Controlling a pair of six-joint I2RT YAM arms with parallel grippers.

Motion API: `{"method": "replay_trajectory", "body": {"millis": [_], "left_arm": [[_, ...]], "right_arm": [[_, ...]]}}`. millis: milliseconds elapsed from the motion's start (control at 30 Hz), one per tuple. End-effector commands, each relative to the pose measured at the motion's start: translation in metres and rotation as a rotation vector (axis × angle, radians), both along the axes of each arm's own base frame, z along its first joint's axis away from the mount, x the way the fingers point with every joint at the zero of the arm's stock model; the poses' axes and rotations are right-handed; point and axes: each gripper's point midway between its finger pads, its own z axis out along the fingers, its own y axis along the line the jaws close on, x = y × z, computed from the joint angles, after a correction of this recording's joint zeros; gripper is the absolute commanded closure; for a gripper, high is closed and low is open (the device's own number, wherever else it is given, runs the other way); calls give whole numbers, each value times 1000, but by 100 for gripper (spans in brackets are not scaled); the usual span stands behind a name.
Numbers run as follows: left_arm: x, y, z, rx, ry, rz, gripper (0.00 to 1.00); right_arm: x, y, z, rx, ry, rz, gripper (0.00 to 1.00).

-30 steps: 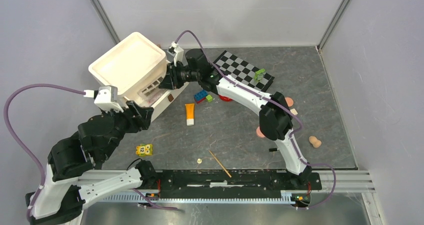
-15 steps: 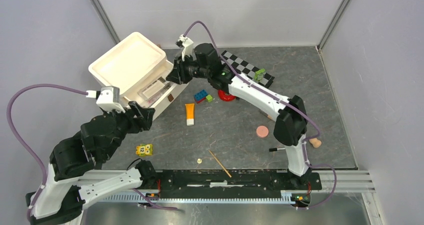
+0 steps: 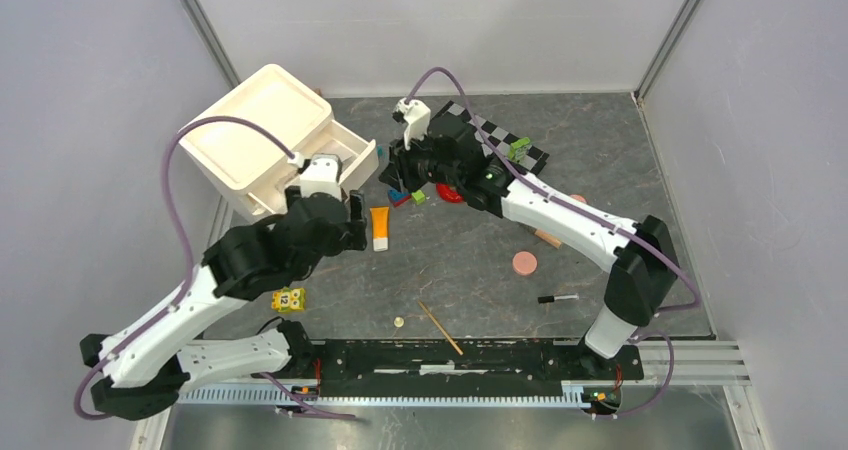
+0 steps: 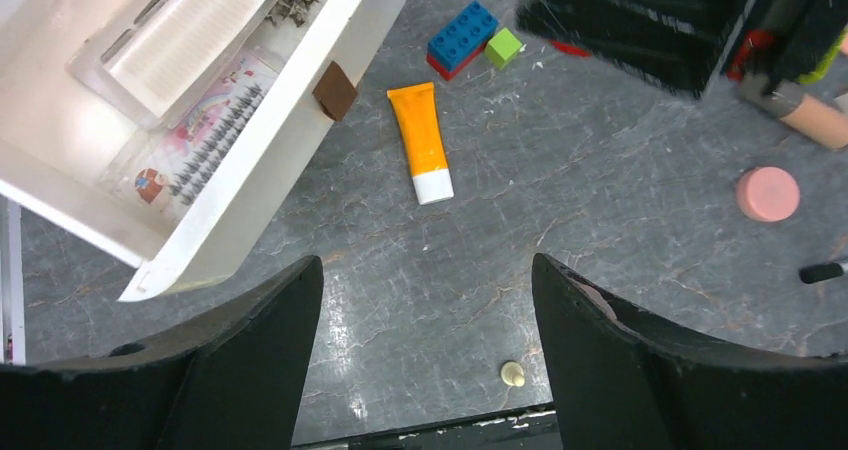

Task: Organize the makeup
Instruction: Place the makeup tool in the drawer, then close the drawer in the storage box.

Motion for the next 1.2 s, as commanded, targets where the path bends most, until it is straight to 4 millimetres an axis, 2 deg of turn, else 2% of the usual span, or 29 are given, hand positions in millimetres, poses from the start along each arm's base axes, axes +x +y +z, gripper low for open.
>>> {"method": "replay_trajectory", "body": {"millis": [0,100,233,367,467,633,767,933,1033,1167], "left_arm": [[16,-15,17,-50,-18,6,17],[30,-22,10,-58,33,2,17],[50,-13,4,-72,75,35,17],[74,1,18,-48,60,84,17],[95,15,30,-45,50,131,17],[127,47,52,-39,11,240,17],[150,79,58,-67,13,329,17],[174,119,54,-80,13,440,17],[187,130,47,-83,18,454,17],[198,140,31,-64,61,450,16]], "right_arm": [[-3,-35,-1,-54,-70,-78,64],[-9,-60,-12,-108,-81,-122,63],[-18,-93,-30,-170,-81,-177,60],[-29,-111,-44,-183,-86,-187,53],[-31,-115,-50,-190,-79,-185,50],[-34,-98,-45,-150,-59,-121,49],[-31,-77,-42,-111,-42,-70,50],[-25,-43,-37,-51,-24,19,49],[-24,-27,-36,-13,-4,57,50],[-23,-18,-45,-8,34,74,50]]}}
